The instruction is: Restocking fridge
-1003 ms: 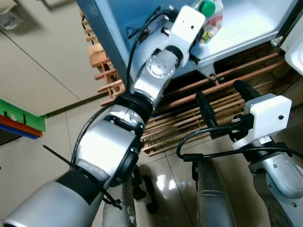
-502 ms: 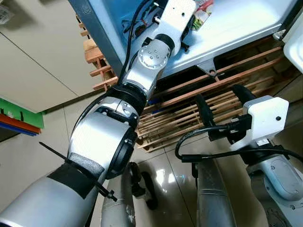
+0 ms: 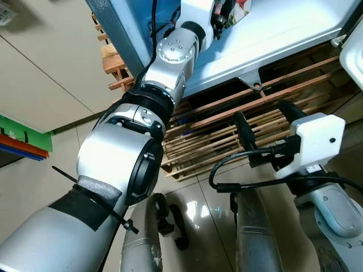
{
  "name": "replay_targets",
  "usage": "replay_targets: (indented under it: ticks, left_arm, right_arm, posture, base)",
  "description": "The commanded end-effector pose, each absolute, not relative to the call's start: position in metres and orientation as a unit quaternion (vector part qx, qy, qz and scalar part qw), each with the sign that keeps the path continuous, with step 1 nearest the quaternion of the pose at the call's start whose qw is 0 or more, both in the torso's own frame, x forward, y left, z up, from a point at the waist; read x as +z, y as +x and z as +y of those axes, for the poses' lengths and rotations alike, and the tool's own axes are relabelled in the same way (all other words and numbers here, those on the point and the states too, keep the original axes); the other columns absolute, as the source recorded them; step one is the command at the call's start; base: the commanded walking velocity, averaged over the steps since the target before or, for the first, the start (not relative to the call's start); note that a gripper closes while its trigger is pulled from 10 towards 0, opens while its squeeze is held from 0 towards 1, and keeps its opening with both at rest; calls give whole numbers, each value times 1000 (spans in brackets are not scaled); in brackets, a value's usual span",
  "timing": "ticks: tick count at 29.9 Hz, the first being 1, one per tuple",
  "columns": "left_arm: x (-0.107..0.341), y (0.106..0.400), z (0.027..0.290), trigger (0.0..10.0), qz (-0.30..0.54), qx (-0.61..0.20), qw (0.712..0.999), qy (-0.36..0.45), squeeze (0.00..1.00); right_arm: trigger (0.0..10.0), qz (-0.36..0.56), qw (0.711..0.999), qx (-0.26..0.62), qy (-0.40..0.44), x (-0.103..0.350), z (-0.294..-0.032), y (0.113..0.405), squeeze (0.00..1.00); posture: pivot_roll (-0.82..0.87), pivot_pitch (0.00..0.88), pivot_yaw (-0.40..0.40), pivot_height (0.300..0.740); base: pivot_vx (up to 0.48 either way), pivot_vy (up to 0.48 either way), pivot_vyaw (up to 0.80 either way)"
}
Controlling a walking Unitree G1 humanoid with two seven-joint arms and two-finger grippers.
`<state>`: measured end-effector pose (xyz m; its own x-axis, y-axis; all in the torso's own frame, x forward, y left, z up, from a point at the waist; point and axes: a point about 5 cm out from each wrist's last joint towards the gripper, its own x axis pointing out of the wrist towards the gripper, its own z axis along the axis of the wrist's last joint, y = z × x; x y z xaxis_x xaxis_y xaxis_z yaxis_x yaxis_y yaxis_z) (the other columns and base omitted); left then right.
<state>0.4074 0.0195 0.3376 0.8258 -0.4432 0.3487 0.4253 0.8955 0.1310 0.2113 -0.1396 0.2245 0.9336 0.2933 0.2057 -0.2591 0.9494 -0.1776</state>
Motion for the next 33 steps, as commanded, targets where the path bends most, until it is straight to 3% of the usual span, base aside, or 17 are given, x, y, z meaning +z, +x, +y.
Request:
replay_targets:
  ticks: [1,12,16,22,28,33]
  left_arm:
    - [350,406,23,10000,-206,-231,951,13,1000]
    - [350,408,29,10000,-196,-222,955,8,1000]
    - [333,415,49,10000,-172,-172,970,19,1000]
    - [325,416,63,10000,-161,-170,972,-21,1000]
    - [300,400,62,10000,-149,-208,966,-25,1000]
    - [286,369,46,10000,-151,-273,950,-30,1000]
  right_arm:
    - [10000,-116,979,152,-71,223,-137,210,0]
    - [10000,-117,978,155,-74,221,-138,213,0]
    - [10000,-118,977,159,-75,220,-137,216,0]
    - [10000,-124,977,155,-77,220,-138,219,0]
    - [10000,-124,981,130,-70,215,-146,226,0]
    - [10000,-127,984,104,-75,212,-155,235,0]
  posture:
    - [-362,340,181,631]
    - [-351,311,174,631]
    - [-344,291,174,631]
    - [-335,254,178,631]
    - [-316,199,177,631]
    - [-296,147,163,631]
  base:
    - [0,0,0]
    - [0,0,0]
    - [0,0,0]
    - [0,0,0]
    - [0,0,0]
    - [0,0,0]
